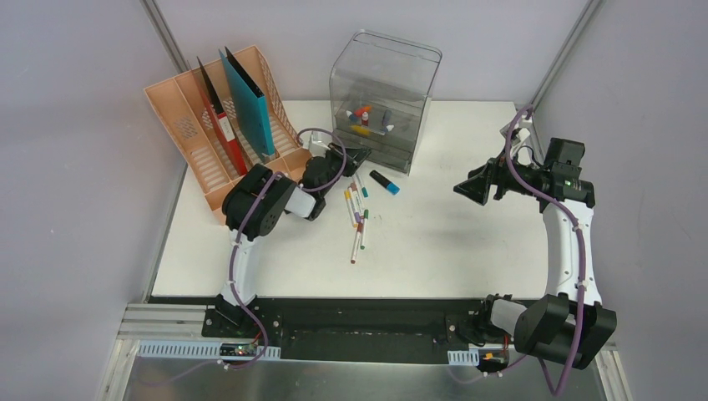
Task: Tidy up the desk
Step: Open the drawer in the storage box.
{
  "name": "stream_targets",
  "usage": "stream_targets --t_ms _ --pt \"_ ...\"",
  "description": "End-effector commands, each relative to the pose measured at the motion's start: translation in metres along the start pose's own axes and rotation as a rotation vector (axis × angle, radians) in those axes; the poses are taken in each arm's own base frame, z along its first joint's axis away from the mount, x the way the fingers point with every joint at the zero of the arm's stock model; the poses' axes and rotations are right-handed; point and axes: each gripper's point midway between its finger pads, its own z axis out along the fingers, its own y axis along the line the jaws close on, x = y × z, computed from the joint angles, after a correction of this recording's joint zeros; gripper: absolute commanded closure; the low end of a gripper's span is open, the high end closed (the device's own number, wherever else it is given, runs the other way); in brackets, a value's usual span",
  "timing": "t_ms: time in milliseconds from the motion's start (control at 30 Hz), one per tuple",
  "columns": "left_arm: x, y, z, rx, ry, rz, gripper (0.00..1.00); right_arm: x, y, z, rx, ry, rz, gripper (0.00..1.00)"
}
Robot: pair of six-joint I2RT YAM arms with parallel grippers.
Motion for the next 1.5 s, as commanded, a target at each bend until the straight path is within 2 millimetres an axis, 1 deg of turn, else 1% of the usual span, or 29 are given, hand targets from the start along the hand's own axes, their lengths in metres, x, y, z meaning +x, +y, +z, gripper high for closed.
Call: stream_targets --t_ms 0,133,300,333,400,433,567,633,667,767,800,833,900,933,967,1000,1033,1133,1267,1367,1433,1467 --pt "-0.005 -0.009 -0.024 0.032 -0.010 0.025 1.00 -0.009 0.005 -0.003 -0.010 -0.021 -0.055 0.19" --pt "-0.001 -0.005 -0.041 0.028 0.002 0.045 1.00 -0.009 0.005 -0.003 -0.013 -0.023 -0.057 0.19" --pt "0.001 -0.013 -0.058 0.041 0.028 0.106 0.73 -0.008 0.006 -0.003 -0.014 -0.022 -0.055 0.19" --pt "0.002 -0.016 -0.061 0.044 0.037 0.125 0.66 -0.009 0.006 -0.003 -0.015 -0.022 -0.056 0.19" --pt "0.004 -0.024 -0.068 0.040 0.060 0.170 0.56 -0.009 0.006 -0.003 -0.016 -0.022 -0.056 0.19" --pt "0.004 -0.026 -0.072 0.032 0.072 0.196 0.53 -0.008 0.006 -0.003 -0.015 -0.022 -0.055 0.19" --pt "0.002 -0.032 -0.092 0.002 0.098 0.337 0.48 -0.008 0.006 -0.003 -0.014 -0.020 -0.056 0.19" --pt "-0.001 -0.030 -0.102 -0.037 0.106 0.418 0.47 -0.008 0.005 -0.003 -0.014 -0.019 -0.057 0.19" --pt "-0.003 -0.024 -0.108 -0.077 0.115 0.479 0.46 -0.007 0.006 -0.003 -0.015 -0.018 -0.058 0.19" --pt "-0.016 -0.022 -0.125 -0.140 0.101 0.623 0.44 -0.004 0.006 -0.002 -0.027 -0.018 -0.061 0.18" --pt "-0.021 -0.021 -0.131 -0.162 0.089 0.665 0.41 -0.004 0.006 -0.001 -0.032 -0.019 -0.062 0.18" --pt "-0.030 -0.025 -0.138 -0.179 0.062 0.709 0.35 -0.003 0.005 0.000 -0.035 -0.019 -0.062 0.17" --pt "-0.042 -0.022 -0.152 -0.235 0.039 0.784 0.26 -0.001 0.005 0.001 -0.040 -0.020 -0.065 0.14" --pt "-0.046 -0.020 -0.159 -0.264 0.036 0.813 0.20 -0.001 0.005 0.001 -0.041 -0.022 -0.072 0.12" --pt "-0.049 -0.017 -0.166 -0.291 0.038 0.833 0.13 0.000 0.006 0.002 -0.044 -0.022 -0.080 0.09" --pt "-0.053 -0.014 -0.172 -0.322 0.039 0.844 0.06 0.001 0.006 0.003 -0.044 -0.022 -0.094 0.04" --pt "-0.055 -0.011 -0.179 -0.345 0.044 0.849 0.02 0.003 0.007 0.005 -0.046 -0.022 -0.107 0.01" --pt "-0.054 -0.003 -0.195 -0.358 0.094 0.849 0.01 0.011 0.010 0.011 -0.068 -0.023 -0.153 0.01" --pt "-0.051 -0.005 -0.211 -0.343 0.119 0.833 0.01 0.024 0.022 0.025 -0.170 0.014 -0.206 0.01" --pt "-0.049 -0.012 -0.223 -0.335 0.138 0.838 0.01 0.034 0.028 0.046 -0.201 0.097 -0.270 0.01" --pt "-0.051 -0.022 -0.230 -0.328 0.140 0.848 0.01 0.046 0.031 0.064 -0.190 0.200 -0.327 0.01" --pt "-0.051 -0.026 -0.234 -0.327 0.147 0.856 0.01 0.047 0.031 0.073 -0.178 0.245 -0.370 0.02"
